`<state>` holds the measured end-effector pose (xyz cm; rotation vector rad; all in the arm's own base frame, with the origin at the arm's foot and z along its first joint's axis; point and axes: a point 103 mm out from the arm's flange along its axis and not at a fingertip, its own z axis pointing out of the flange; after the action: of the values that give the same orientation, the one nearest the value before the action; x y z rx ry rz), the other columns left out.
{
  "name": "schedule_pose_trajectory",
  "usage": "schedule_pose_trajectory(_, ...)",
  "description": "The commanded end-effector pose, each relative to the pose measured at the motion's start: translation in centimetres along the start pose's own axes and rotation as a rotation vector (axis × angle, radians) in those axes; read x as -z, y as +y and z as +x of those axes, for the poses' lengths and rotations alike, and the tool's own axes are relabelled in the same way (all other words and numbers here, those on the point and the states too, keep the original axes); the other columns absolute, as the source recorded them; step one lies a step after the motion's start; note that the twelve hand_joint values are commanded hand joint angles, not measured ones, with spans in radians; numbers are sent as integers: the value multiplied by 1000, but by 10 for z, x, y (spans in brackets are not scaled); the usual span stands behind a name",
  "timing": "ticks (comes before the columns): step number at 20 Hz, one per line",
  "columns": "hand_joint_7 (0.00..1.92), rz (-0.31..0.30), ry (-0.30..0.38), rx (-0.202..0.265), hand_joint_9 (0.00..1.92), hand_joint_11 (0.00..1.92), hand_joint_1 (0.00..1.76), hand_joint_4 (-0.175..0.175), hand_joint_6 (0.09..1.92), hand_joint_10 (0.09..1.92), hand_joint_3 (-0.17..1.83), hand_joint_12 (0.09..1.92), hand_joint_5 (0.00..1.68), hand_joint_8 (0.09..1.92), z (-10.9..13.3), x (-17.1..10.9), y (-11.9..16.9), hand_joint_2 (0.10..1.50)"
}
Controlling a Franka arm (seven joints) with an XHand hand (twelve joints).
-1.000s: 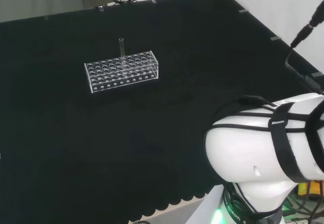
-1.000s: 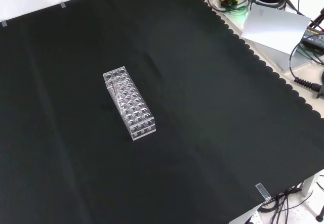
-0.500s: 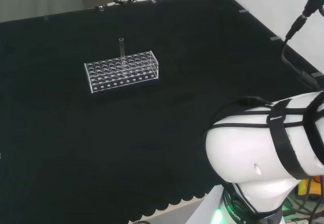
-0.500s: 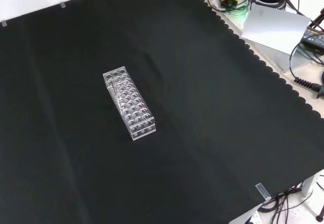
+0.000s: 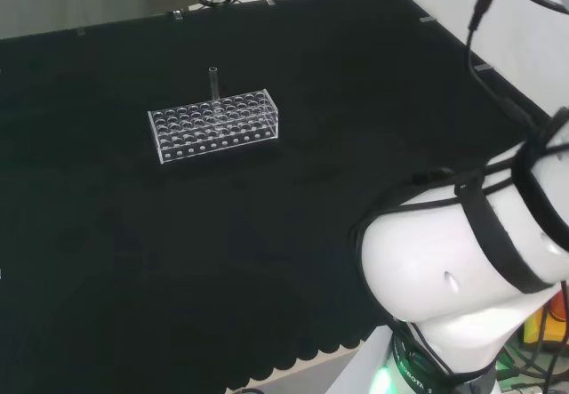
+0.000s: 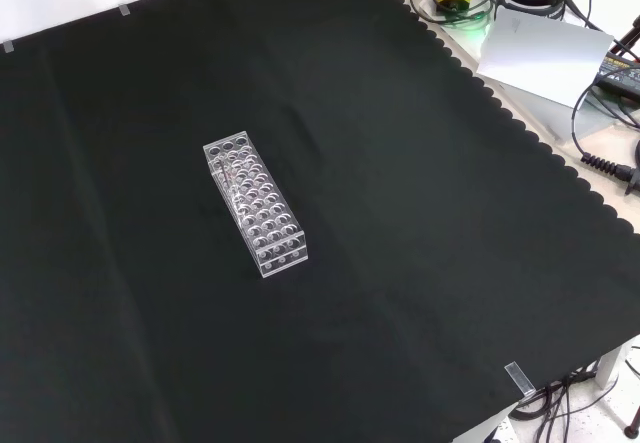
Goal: Pick up the test tube.
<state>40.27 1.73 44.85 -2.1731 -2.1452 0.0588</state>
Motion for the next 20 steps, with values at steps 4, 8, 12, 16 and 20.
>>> schedule_pose_trajectory(4,336,95,15,31,277,44,773,-129,87,960,468,1581,320,938,11,-41,89,732)
schedule_pose_trajectory(8,407,157,8,31,320,56,757,-133,87,948,490,1578,351,933,10,-65,112,731)
schedule_pose_trajectory(12,471,199,-2,40,376,73,753,-137,87,930,503,1572,391,925,13,-89,132,728)
schedule_pose_trajectory(16,525,222,-9,49,434,82,753,-137,87,910,509,1568,424,916,21,-111,150,726)
schedule_pose_trajectory(20,582,258,-31,64,488,91,755,-137,87,888,514,1562,445,908,27,-132,163,724)
